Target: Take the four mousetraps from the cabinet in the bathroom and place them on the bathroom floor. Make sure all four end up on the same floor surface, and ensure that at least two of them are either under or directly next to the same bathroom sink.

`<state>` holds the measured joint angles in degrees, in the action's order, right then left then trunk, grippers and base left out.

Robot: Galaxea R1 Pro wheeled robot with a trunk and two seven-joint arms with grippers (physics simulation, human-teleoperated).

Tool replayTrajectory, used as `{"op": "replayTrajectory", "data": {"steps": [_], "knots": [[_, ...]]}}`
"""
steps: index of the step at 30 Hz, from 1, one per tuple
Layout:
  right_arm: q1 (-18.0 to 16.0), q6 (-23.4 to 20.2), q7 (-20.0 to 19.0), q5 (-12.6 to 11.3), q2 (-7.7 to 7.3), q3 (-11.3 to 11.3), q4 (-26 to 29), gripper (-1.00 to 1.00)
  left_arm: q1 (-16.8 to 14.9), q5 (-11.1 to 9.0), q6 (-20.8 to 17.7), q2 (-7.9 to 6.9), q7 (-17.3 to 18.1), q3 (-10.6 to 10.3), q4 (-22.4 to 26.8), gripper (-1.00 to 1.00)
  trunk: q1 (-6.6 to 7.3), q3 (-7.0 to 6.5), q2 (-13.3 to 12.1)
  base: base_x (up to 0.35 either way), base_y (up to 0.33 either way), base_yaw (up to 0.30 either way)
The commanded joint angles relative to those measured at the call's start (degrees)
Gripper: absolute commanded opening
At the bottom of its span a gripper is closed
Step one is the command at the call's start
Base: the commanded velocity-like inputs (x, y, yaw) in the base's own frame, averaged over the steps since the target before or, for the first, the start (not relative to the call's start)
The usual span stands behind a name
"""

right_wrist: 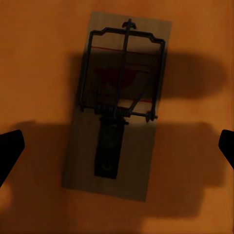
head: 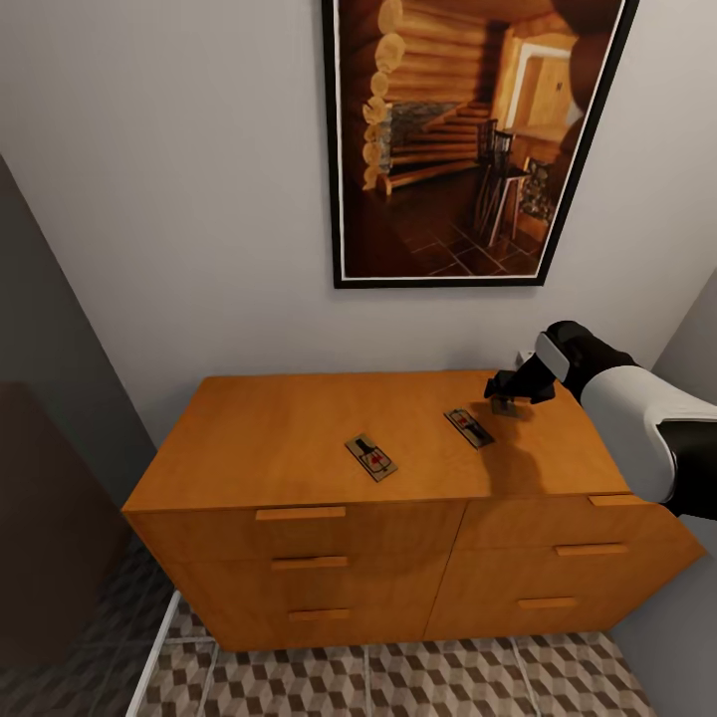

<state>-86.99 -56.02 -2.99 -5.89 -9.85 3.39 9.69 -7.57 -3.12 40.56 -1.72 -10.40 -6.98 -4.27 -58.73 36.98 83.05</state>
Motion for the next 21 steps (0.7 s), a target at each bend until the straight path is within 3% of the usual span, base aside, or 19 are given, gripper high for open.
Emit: {"op": "replayTrajectory", "data": {"steps": [1,21], "knots": [[-0.02,-0.23,0.0,-0.53,-0.06,0.38,0.05,1.0,-0.09,-0.3,0.31,0.01,-0.17,-0.49,-0.22,1.0,0.0,0.05,0.03,0.0,0.0,0.0],[-0.02,-0.23,0.0,-0.53,0.08,0.48,-1.07,1.0,-0.08,-0.3,0.32,-0.02,-0.15,-0.45,-0.22,1.0,0.0,0.23,0.03,0.0,0.0,0.0]]}}
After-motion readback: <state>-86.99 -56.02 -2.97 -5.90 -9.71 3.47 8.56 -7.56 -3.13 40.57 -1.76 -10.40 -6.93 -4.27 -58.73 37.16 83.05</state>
